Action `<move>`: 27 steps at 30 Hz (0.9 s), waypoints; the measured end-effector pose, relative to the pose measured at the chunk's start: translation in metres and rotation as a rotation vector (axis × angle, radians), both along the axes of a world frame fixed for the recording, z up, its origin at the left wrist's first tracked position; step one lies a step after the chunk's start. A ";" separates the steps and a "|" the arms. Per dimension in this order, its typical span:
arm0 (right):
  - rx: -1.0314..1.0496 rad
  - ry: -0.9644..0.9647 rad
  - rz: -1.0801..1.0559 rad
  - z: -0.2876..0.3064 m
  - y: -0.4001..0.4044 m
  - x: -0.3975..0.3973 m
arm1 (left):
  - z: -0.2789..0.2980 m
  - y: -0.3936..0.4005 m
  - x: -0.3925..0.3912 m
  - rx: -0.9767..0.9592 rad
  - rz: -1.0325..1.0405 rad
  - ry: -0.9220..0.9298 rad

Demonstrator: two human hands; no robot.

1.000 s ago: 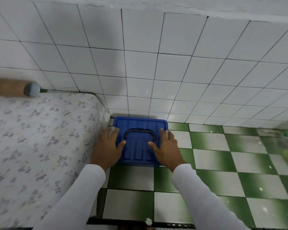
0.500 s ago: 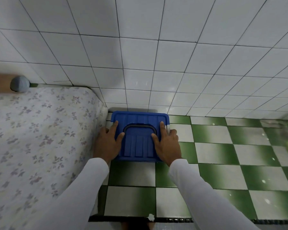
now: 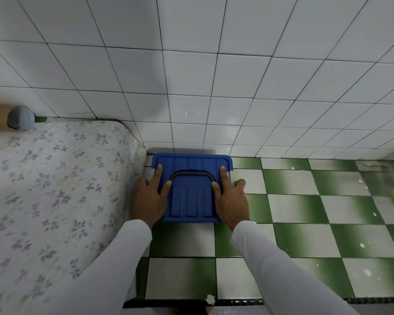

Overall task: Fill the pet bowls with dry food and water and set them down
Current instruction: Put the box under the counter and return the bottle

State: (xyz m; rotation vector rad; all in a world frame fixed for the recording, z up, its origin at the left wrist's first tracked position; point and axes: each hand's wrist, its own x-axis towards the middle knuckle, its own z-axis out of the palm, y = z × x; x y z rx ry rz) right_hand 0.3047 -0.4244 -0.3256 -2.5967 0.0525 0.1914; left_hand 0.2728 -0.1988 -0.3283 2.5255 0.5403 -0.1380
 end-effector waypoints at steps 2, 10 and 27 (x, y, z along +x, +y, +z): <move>0.006 -0.001 -0.006 0.001 0.000 0.001 | 0.000 0.001 0.001 -0.022 0.000 -0.017; 0.050 -0.037 -0.055 0.015 0.001 -0.008 | 0.014 0.005 -0.005 -0.086 -0.012 -0.086; 0.066 -0.092 -0.120 0.046 -0.004 -0.086 | 0.039 0.003 -0.071 -0.062 -0.044 -0.139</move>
